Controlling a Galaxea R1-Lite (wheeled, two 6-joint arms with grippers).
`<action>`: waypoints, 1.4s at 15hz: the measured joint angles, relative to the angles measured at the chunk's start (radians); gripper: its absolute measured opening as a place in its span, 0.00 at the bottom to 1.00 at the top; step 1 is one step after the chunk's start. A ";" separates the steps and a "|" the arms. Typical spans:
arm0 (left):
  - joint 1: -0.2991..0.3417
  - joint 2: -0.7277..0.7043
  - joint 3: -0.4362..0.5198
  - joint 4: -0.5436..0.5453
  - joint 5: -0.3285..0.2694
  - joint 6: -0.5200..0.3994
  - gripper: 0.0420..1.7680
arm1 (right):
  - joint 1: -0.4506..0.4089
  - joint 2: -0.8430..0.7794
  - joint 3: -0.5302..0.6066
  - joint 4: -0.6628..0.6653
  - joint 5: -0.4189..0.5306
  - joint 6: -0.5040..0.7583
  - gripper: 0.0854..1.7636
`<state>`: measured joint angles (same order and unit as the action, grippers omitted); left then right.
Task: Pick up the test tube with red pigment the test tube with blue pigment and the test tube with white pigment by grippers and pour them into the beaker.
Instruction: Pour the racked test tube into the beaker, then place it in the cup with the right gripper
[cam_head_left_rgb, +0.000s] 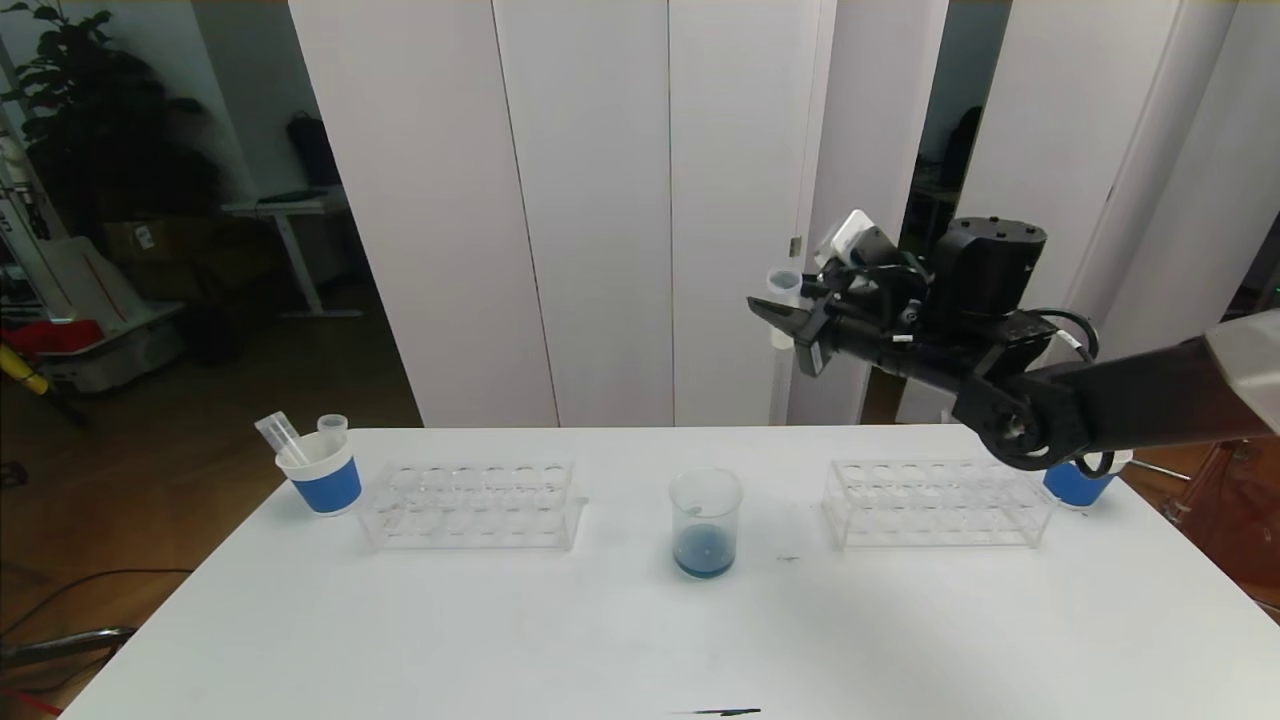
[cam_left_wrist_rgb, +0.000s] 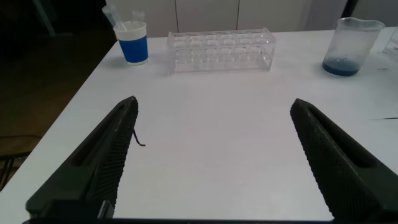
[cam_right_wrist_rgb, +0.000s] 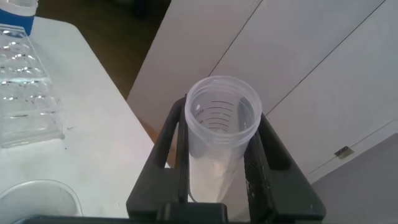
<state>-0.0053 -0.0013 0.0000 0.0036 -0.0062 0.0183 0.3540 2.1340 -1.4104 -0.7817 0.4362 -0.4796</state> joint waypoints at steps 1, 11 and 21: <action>0.000 0.000 0.000 0.000 0.000 0.000 0.99 | 0.002 0.010 0.000 -0.030 0.001 -0.003 0.29; 0.000 0.000 0.000 0.001 0.000 0.000 0.99 | 0.012 0.072 0.059 -0.137 0.182 -0.367 0.29; 0.000 0.000 0.000 0.000 0.000 0.000 0.99 | 0.002 0.156 -0.012 -0.129 0.250 -0.711 0.29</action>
<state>-0.0053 -0.0013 0.0000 0.0038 -0.0062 0.0183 0.3560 2.2900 -1.4226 -0.9102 0.6860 -1.1902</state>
